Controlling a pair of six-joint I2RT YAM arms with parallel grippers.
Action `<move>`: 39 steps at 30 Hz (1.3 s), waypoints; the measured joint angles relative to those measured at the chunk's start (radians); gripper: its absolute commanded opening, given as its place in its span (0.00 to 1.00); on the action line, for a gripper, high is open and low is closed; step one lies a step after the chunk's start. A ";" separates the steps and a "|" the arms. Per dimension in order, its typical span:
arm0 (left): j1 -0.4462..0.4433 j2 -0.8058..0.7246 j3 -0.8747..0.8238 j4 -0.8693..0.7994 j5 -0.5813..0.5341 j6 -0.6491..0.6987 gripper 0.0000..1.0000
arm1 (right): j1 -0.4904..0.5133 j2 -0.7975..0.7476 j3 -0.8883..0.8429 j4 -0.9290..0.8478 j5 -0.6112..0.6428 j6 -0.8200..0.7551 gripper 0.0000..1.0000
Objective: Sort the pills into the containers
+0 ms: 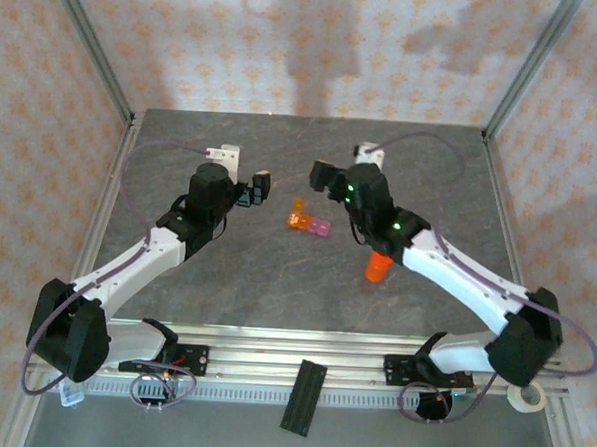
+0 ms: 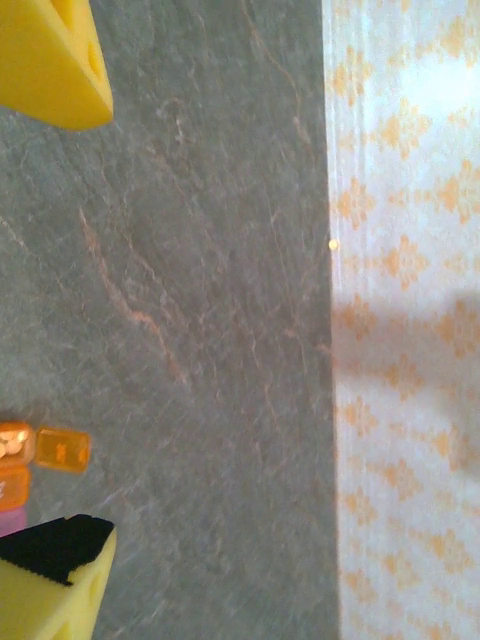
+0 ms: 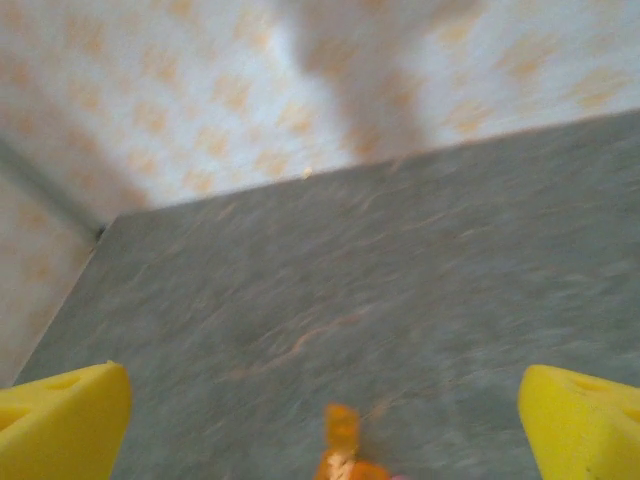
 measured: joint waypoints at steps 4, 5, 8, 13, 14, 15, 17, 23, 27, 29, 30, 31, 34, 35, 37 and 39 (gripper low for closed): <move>0.024 0.033 0.007 0.017 -0.037 -0.077 1.00 | -0.017 0.201 0.171 -0.120 -0.207 0.018 0.91; 0.041 0.047 0.014 0.019 -0.032 -0.090 1.00 | -0.025 0.245 0.201 -0.149 -0.247 0.028 0.89; 0.079 0.112 0.074 0.000 -0.025 -0.108 1.00 | -0.055 0.353 0.253 -0.232 -0.328 0.069 0.84; 0.093 0.239 0.244 -0.093 -0.024 -0.114 0.99 | -0.114 0.452 0.292 -0.369 -0.367 0.137 0.79; 0.093 0.269 0.286 -0.121 -0.022 -0.113 0.98 | -0.124 0.472 0.311 -0.397 -0.367 0.143 0.78; 0.092 0.291 0.319 -0.140 -0.021 -0.110 0.98 | -0.132 0.490 0.329 -0.421 -0.367 0.149 0.77; 0.092 0.349 0.396 -0.190 -0.019 -0.102 0.96 | -0.143 0.532 0.374 -0.468 -0.365 0.153 0.74; 0.092 0.499 0.560 -0.311 0.015 -0.087 0.86 | -0.143 0.605 0.423 -0.557 -0.363 0.146 0.70; 0.092 0.561 0.607 -0.356 0.040 -0.077 0.81 | -0.144 0.616 0.420 -0.590 -0.363 0.143 0.69; 0.092 0.589 0.631 -0.377 0.056 -0.077 0.79 | -0.144 0.616 0.415 -0.593 -0.363 0.141 0.67; 0.092 0.599 0.642 -0.385 0.062 -0.076 0.79 | -0.144 0.616 0.410 -0.593 -0.363 0.139 0.67; 0.092 0.610 0.654 -0.395 0.071 -0.076 0.78 | -0.144 0.616 0.402 -0.593 -0.363 0.139 0.66; 0.092 0.637 0.690 -0.418 0.094 -0.076 0.72 | -0.144 0.616 0.374 -0.592 -0.363 0.139 0.65; 0.092 0.647 0.703 -0.429 0.102 -0.076 0.70 | -0.145 0.616 0.364 -0.592 -0.363 0.139 0.63; 0.092 0.673 0.734 -0.443 0.120 -0.077 0.61 | -0.147 0.616 0.344 -0.592 -0.363 0.139 0.61; 0.092 0.695 0.753 -0.454 0.138 -0.077 0.54 | -0.152 0.617 0.333 -0.591 -0.364 0.140 0.61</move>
